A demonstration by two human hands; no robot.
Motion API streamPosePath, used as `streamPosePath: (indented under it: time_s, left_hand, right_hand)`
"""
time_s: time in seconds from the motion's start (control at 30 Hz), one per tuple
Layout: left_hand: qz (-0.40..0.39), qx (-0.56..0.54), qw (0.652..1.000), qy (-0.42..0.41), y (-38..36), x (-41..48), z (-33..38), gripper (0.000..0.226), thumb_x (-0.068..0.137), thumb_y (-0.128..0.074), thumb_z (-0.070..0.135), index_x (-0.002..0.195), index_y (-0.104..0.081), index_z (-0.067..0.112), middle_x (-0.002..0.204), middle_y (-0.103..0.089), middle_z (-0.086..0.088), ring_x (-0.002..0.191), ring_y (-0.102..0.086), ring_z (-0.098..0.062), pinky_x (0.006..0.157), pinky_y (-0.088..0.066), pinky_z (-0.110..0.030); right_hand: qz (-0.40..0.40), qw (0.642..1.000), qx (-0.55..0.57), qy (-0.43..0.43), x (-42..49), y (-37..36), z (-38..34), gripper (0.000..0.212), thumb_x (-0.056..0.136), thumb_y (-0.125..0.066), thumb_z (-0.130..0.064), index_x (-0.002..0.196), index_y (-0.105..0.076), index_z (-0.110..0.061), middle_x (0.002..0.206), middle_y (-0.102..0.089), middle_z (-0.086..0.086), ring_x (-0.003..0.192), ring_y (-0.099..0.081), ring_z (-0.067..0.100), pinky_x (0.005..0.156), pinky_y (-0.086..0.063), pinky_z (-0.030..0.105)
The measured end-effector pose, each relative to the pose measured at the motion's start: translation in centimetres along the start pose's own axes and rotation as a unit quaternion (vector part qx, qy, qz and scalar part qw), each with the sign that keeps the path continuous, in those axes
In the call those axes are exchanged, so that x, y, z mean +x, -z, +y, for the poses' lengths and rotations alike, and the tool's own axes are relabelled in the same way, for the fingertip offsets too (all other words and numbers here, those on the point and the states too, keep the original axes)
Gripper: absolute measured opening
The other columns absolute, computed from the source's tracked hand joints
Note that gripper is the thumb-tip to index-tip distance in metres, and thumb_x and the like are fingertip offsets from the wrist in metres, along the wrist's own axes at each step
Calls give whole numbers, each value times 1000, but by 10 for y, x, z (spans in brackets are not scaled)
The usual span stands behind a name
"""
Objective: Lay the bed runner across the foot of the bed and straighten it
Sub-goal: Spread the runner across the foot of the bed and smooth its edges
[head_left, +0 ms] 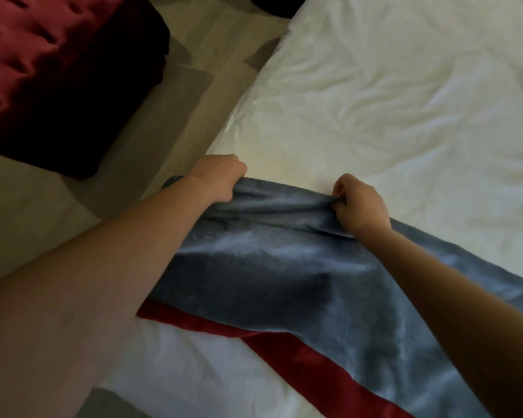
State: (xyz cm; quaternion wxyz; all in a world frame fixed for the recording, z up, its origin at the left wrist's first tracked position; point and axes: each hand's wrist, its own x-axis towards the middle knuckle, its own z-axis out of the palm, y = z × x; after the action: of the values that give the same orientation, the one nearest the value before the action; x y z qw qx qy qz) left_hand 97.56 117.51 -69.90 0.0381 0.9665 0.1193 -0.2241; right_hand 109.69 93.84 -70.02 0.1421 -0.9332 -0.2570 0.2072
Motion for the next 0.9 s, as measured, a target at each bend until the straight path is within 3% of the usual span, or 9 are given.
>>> streamPosePath:
  time_s: [0.1,0.2,0.37,0.5,0.63,0.73,0.9]
  left_hand:
    - [-30,46,998,43,6,7,-11,21,85,-54,7,105,-57,14,111,-56,-10,94,-58,-27,68,-43,-33]
    - [5,50,996,76,17,19,-15,22,86,-53,4,108,-55,9,115,-55,-15,102,-58,-34,73,-43,-36]
    - [74,49,994,71,56,61,-7,22,87,-49,-3,108,-57,-1,113,-55,-23,100,-58,-38,70,-38,-37]
    - [116,-26,989,93,67,92,3,19,90,-38,-7,97,-55,-1,106,-53,-20,102,-54,-39,63,-31,-29]
    - [121,-26,990,68,61,89,23,24,82,-50,-10,104,-50,1,117,-44,-22,94,-51,-38,67,-42,-41]
    - [132,-37,989,55,55,82,31,21,84,-51,-1,104,-50,3,115,-45,-19,90,-51,-37,63,-45,-41]
    - [178,-35,983,41,63,63,34,27,86,-50,9,113,-52,4,114,-50,-16,90,-53,-33,67,-51,-44]
  right_hand:
    - [40,999,16,-5,11,12,2,21,85,-48,-2,98,-54,-17,89,-60,5,74,-54,25,61,-39,31]
    - [74,996,42,-35,23,23,5,35,81,-45,3,106,-59,-17,98,-63,7,80,-54,22,67,-39,28]
    - [126,988,70,-60,44,47,19,32,78,-47,3,94,-63,-19,95,-64,8,80,-57,22,59,-39,23]
    - [158,977,113,-88,58,57,32,31,77,-48,3,91,-64,-20,90,-63,2,84,-60,22,67,-43,26]
    - [69,991,83,-82,55,44,38,38,76,-48,1,107,-62,-16,106,-62,11,95,-59,29,73,-42,28]
    - [6,997,24,-66,48,35,33,53,82,-55,-7,133,-44,-16,131,-46,13,107,-54,33,75,-40,32]
    - [40,998,-44,1,34,45,8,62,86,-56,-12,142,-31,-20,145,-32,8,124,-42,31,89,-47,45]
